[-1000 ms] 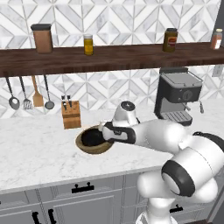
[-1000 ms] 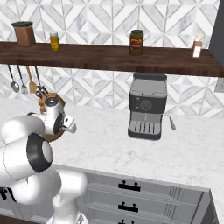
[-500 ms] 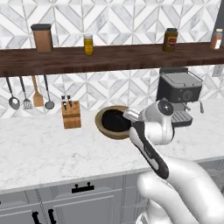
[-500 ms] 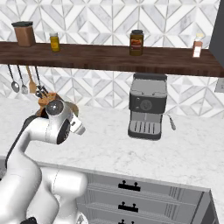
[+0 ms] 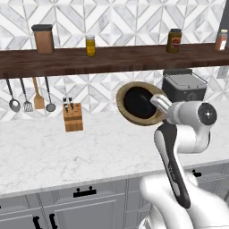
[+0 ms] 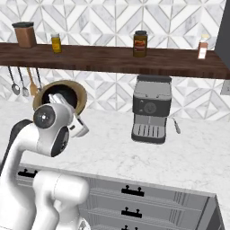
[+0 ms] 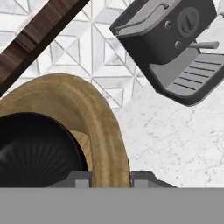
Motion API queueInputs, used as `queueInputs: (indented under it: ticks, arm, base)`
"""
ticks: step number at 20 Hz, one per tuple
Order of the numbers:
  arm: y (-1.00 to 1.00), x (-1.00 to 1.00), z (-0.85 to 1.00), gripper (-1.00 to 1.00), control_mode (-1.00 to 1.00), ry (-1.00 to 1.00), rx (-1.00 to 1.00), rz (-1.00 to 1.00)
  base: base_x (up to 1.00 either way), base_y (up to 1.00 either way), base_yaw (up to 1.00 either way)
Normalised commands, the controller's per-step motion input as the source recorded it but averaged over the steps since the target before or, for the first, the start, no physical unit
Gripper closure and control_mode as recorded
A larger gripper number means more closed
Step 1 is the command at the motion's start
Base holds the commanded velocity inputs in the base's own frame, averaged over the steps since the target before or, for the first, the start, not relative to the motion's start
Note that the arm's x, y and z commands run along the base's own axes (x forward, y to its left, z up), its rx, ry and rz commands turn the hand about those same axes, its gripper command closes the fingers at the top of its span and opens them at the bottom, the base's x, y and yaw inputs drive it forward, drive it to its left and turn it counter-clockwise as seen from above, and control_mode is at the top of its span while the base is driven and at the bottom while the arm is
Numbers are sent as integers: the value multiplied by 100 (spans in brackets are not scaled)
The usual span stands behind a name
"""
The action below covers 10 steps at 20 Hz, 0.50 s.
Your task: Pick up the bowls on the counter and stack them on top of one another in the open cabinet. Place the smaller bowl on top of the larger bowl.
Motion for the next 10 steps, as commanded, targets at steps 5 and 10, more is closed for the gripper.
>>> queueInputs:
  ticks: [5, 10]
  arm:
    - [-49, -54, 100, 100, -100, 0, 8, -21]
    - [-11, 0, 100, 100, -100, -2, 4, -16]
  base:
    - [0, 0, 0]
    - [0, 0, 0]
